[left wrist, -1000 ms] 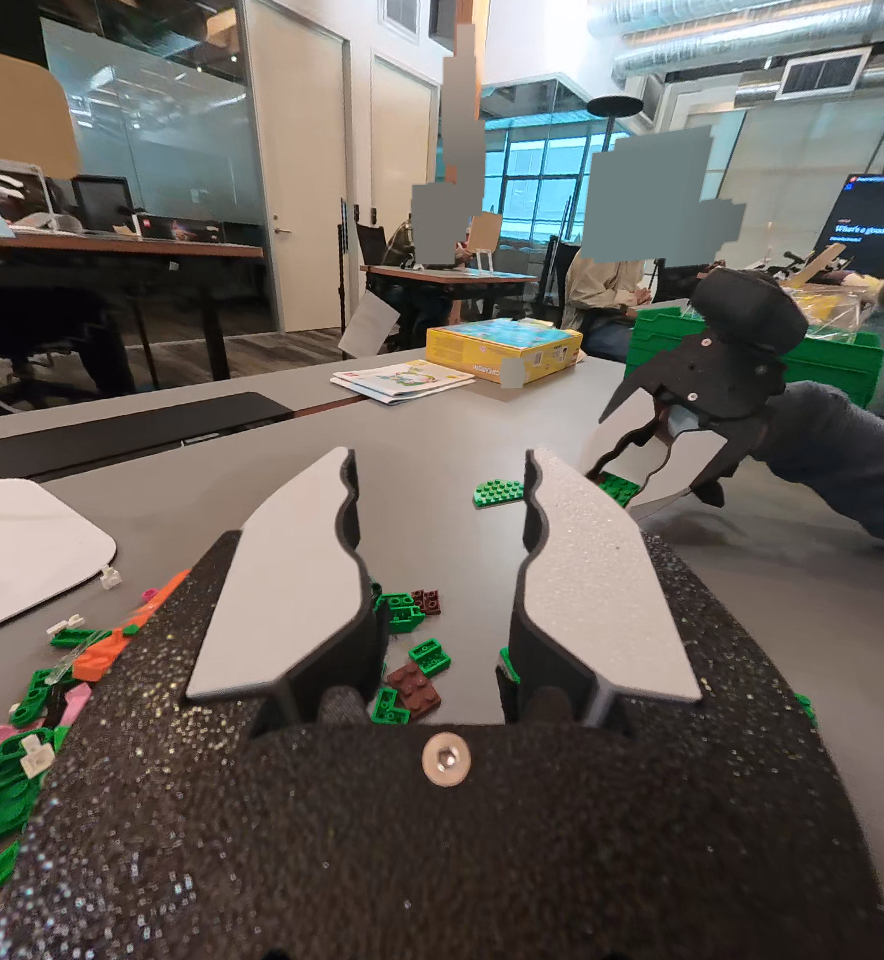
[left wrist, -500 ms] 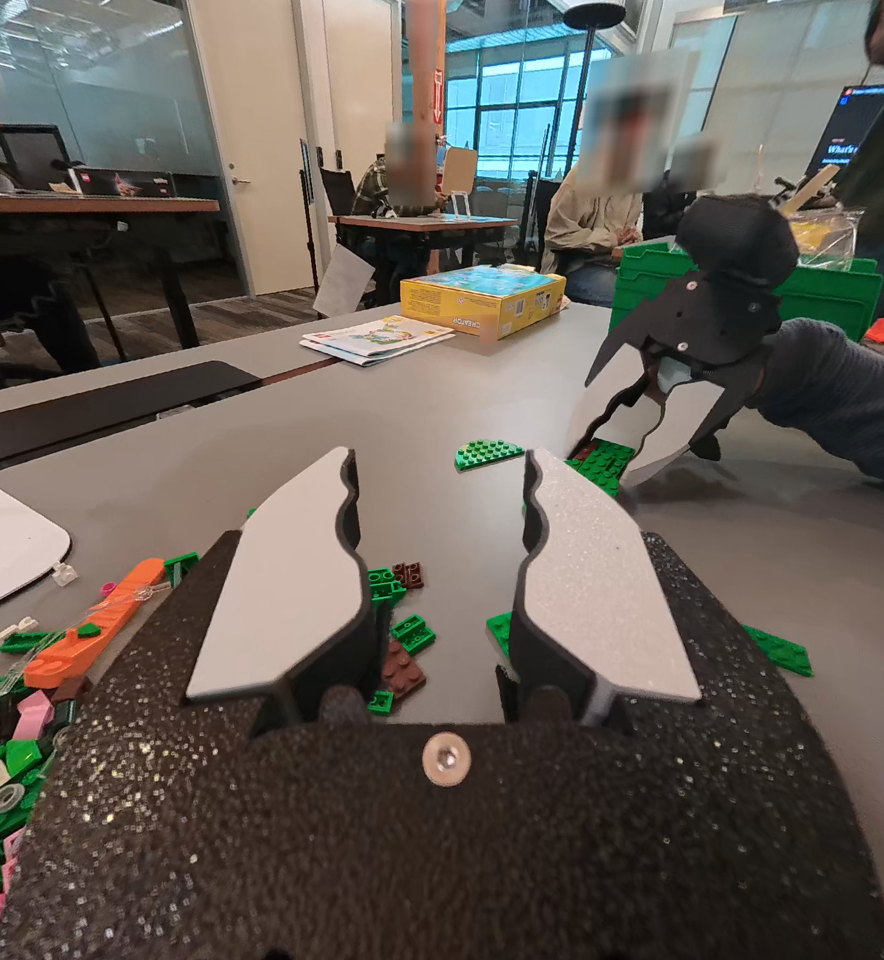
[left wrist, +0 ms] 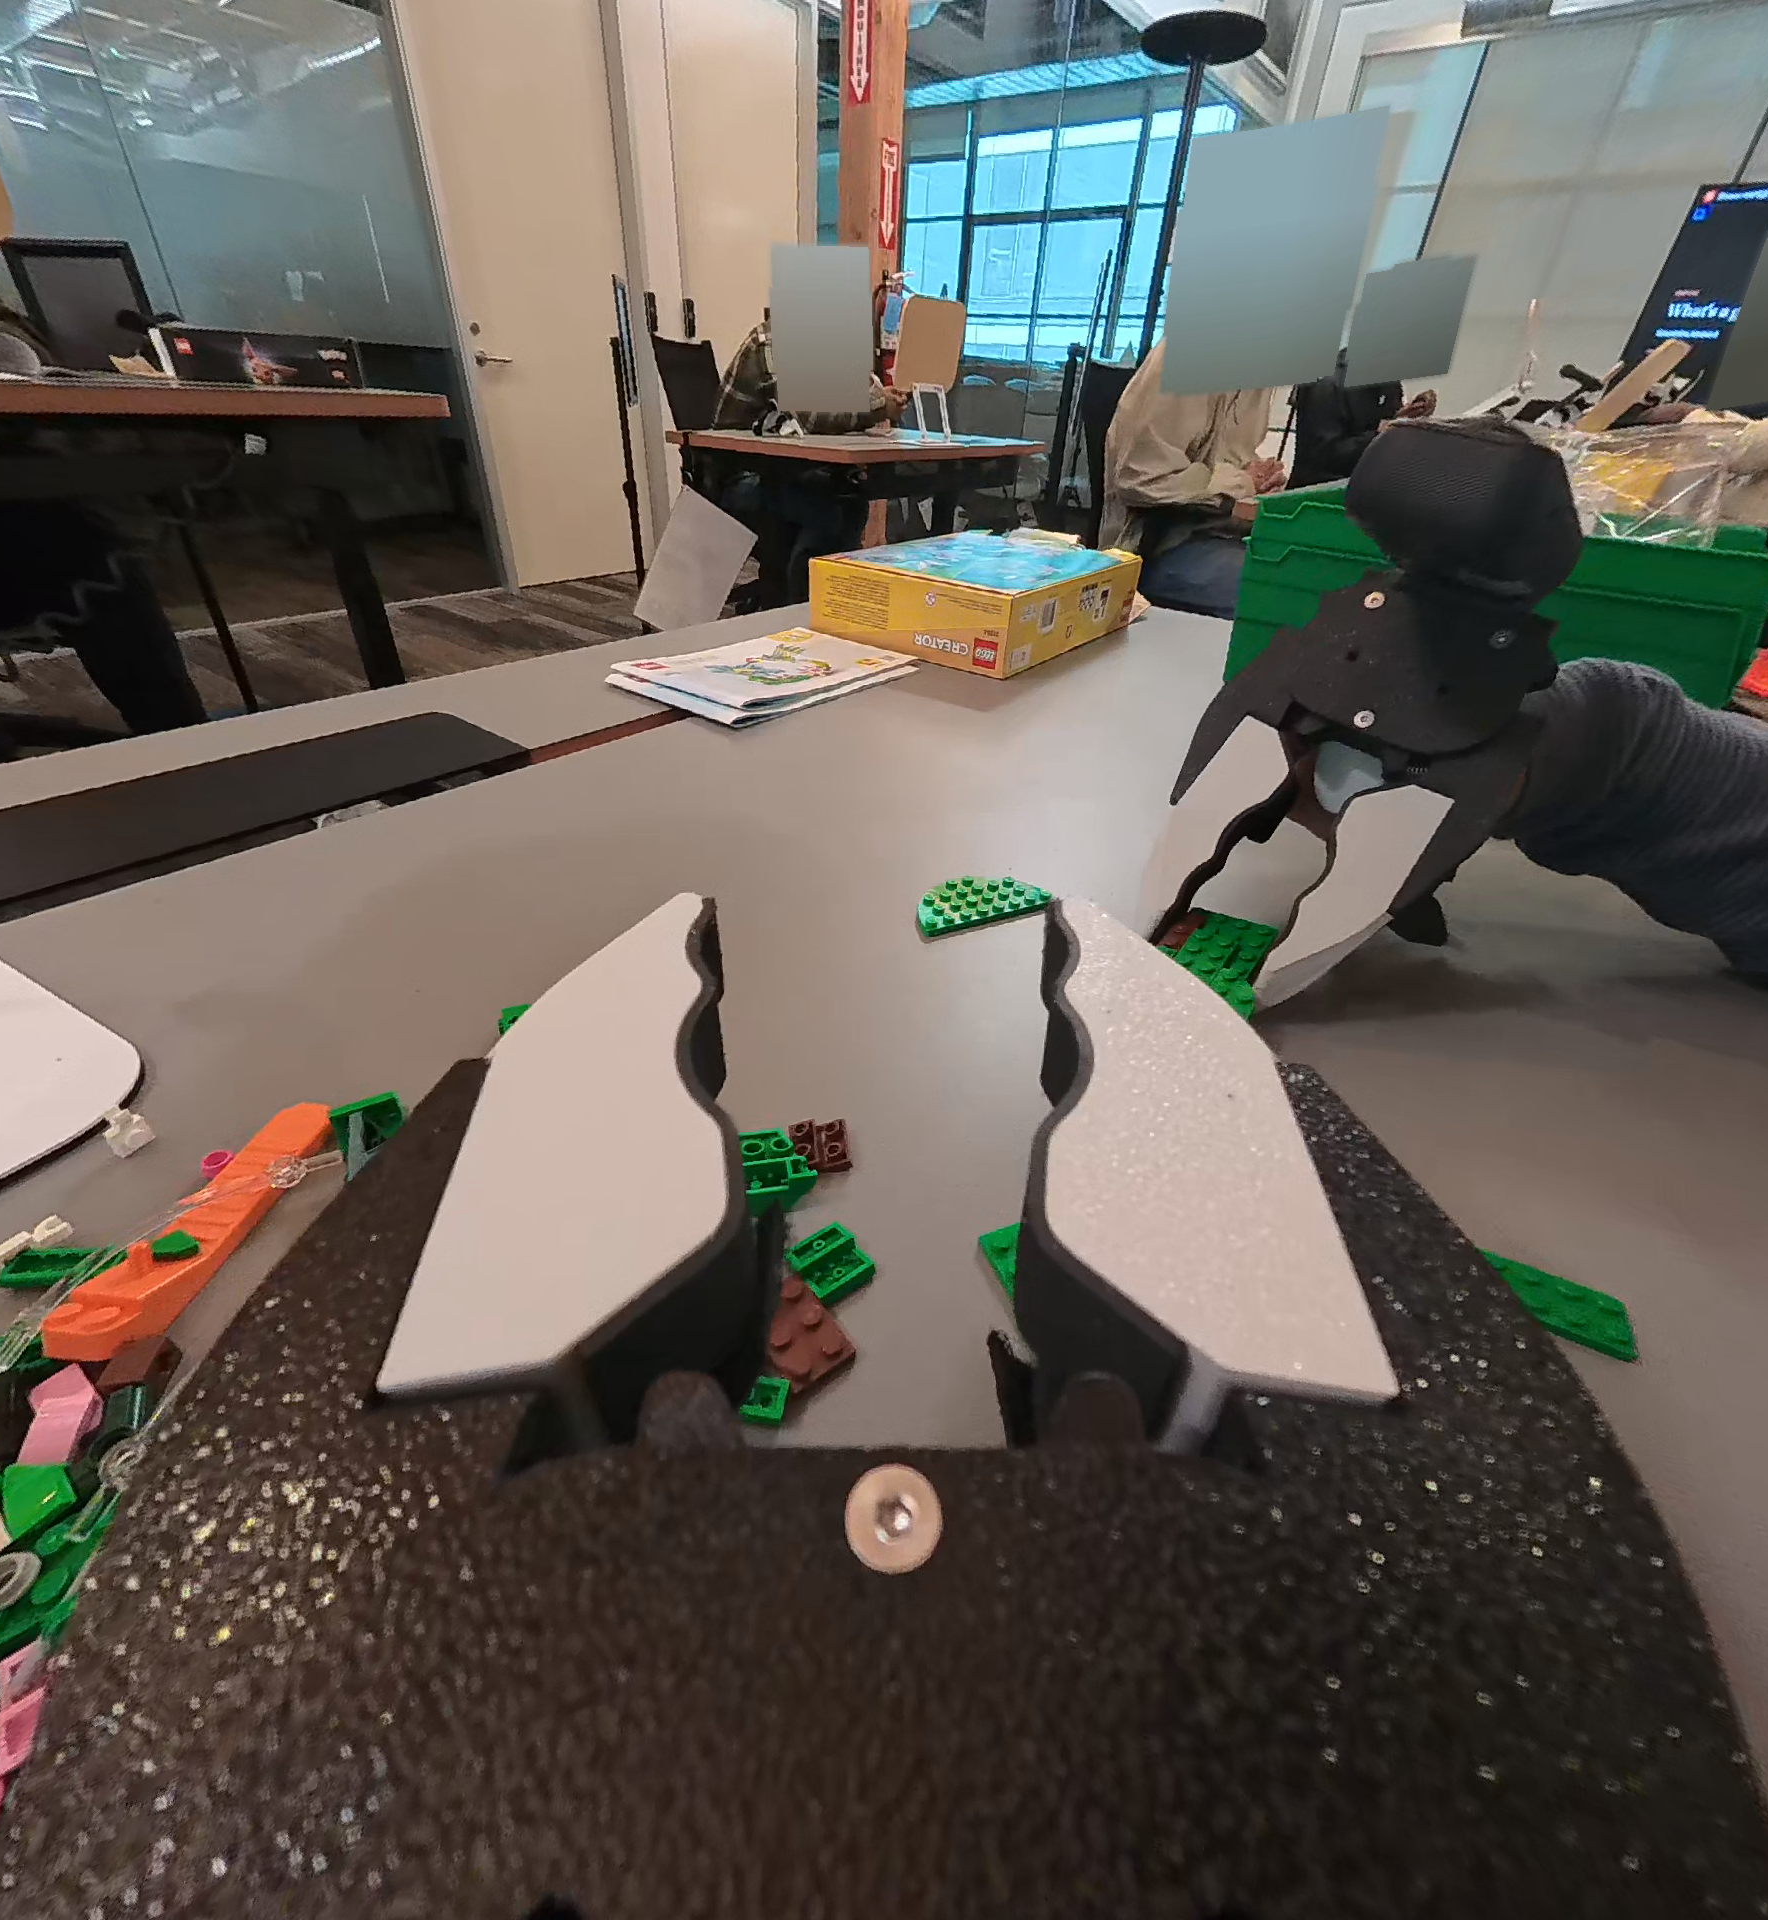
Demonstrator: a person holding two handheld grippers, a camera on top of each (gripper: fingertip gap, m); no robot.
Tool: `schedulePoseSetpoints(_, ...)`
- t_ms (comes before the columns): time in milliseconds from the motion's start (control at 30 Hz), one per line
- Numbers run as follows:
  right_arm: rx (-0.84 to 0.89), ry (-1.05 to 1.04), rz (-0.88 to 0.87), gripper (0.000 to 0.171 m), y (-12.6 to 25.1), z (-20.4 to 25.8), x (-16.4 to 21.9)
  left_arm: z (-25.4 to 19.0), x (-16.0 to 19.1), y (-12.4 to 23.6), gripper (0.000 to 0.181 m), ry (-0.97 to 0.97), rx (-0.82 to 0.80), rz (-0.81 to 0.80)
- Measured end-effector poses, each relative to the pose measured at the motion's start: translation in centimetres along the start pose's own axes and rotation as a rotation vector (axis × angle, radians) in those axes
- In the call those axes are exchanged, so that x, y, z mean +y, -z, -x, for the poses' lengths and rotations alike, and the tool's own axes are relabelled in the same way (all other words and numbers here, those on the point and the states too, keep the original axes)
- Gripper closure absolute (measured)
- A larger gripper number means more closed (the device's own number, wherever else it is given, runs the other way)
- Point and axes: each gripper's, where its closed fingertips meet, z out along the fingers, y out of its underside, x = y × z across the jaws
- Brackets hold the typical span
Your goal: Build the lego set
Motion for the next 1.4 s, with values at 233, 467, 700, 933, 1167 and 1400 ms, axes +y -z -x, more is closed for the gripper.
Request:
schedulePoseSetpoints(233, -0.026, -0.014, -0.029, 0.133, -0.1, 0.1, -0.1, -0.1, 0.3, -0.2, 0.123, 0.014, 0.011, 0.009)
schedulePoseSetpoints(467, -0.028, -0.015, -0.033, 0.133, -0.1, 0.1, 0.0, 0.0, 0.1, -0.1, 0.124, 0.011, 0.004, -0.002)
schedulePoseSetpoints(700, -0.031, -0.028, -0.04, 0.133, -0.2, 0.0, 0.0, 0.9, -0.8, 0.4, 0.124, -0.023, -0.043, -0.048)
schedulePoseSetpoints(933, -0.019, -0.025, -0.035, 0.133, -0.2, 0.0, -0.1, 2.1, -1.9, 1.2, 0.125, 0.005, -0.091, -0.119)
schedulePoseSetpoints(1167, -0.029, -0.037, -0.049, 0.133, -0.2, 0.0, 0.0, 3.1, -1.9, 1.6, 0.125, 0.074, -0.155, -0.194)
schedulePoseSetpoints(1400, -0.018, -0.043, -0.016, 0.133, 0.3, -0.3, 0.6, 4.1, -2.7, 2.3, 0.125, 0.065, -0.218, -0.258)
